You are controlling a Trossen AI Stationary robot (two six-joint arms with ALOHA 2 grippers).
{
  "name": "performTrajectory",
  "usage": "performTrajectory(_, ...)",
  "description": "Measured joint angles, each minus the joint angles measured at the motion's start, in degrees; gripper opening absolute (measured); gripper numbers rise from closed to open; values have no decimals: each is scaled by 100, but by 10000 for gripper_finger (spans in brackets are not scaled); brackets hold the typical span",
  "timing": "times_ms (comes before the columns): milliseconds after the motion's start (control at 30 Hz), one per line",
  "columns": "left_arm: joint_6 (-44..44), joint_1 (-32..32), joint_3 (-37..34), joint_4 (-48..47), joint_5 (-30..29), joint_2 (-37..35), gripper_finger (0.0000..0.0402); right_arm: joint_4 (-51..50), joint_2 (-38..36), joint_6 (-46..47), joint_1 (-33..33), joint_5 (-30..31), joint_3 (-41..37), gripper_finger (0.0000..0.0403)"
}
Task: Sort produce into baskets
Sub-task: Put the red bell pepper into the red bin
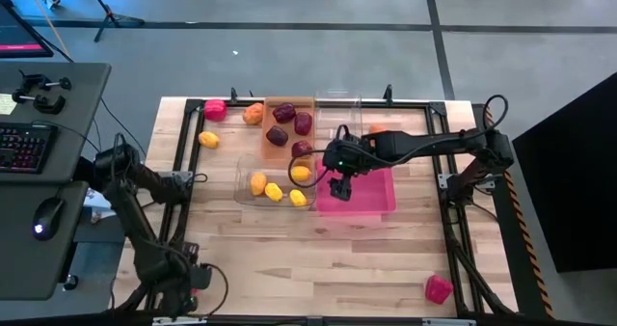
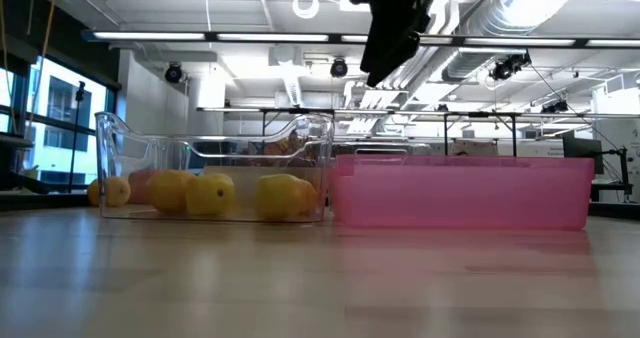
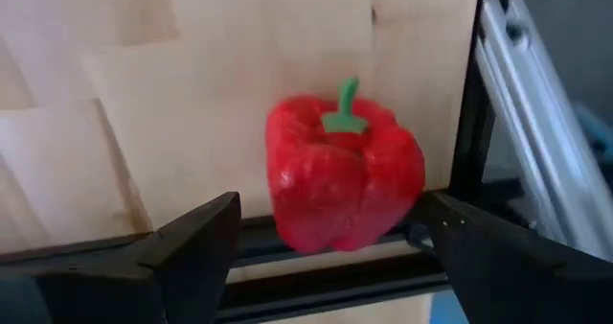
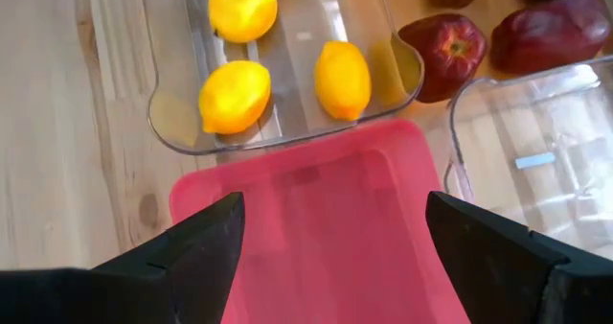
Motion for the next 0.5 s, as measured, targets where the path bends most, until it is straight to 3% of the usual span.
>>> performTrajectory(200, 348, -318, 0, 183, 28, 333, 319, 102, 0, 179, 4, -5, -80, 314)
performTrajectory(500, 249, -319, -2, 180, 127, 1232, 319, 281, 0, 194, 2, -4, -82, 314)
